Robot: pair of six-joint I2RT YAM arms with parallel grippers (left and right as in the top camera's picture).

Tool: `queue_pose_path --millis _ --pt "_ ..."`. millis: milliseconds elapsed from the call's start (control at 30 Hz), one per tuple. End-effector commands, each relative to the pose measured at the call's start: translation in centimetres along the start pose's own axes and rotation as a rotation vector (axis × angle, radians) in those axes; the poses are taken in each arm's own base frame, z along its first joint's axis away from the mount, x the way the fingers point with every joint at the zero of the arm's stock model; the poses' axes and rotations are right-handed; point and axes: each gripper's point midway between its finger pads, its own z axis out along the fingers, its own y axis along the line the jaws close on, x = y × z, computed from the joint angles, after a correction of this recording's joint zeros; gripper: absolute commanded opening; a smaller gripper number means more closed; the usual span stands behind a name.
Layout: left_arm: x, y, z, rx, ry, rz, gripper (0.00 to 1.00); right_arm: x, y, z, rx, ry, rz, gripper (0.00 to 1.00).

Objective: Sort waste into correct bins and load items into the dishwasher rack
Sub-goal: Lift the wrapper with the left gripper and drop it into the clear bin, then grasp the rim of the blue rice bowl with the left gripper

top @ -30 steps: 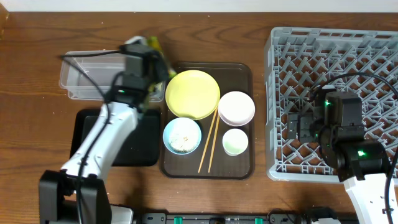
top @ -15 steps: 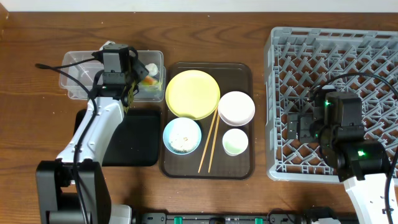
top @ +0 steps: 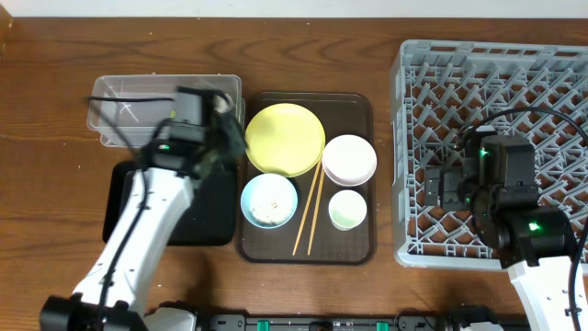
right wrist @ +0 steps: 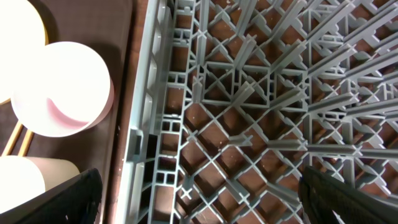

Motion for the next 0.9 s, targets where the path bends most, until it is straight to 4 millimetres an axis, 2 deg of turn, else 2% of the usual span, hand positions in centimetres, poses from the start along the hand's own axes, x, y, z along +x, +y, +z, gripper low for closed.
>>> queue_pose_path --millis 0,167,333,533,700,867 --pt "3.6 -2.2 1.2 0.028 0.112 0.15 0.43 -0.6 -0.1 -0.5 -0.001 -0.019 0.018 0.99" --pt "8.5 -5.1 2.9 0.04 0.231 0.278 0.43 -0.6 -0.1 -0.5 -0.001 -0.019 0.018 0.99" --pt "11.8 -6.1 4.6 0.007 0.303 0.366 0.44 -0.6 -0.1 -0.5 -0.002 -0.018 0.018 0.99" --pt "15.3 -5.3 6.5 -0.052 0.419 0.411 0.43 -0.6 -0.1 -0.5 -0.002 -0.017 0.018 0.99" --pt "16.5 -4.2 7.4 -0.094 0.476 0.412 0.42 -0.6 -0.1 -0.5 -0.002 -0.018 0.018 0.99" --pt "16.6 -4.1 7.5 -0.097 0.48 0.412 0.19 -0.6 -0.1 -0.5 -0.002 -0.017 0.018 0.99"
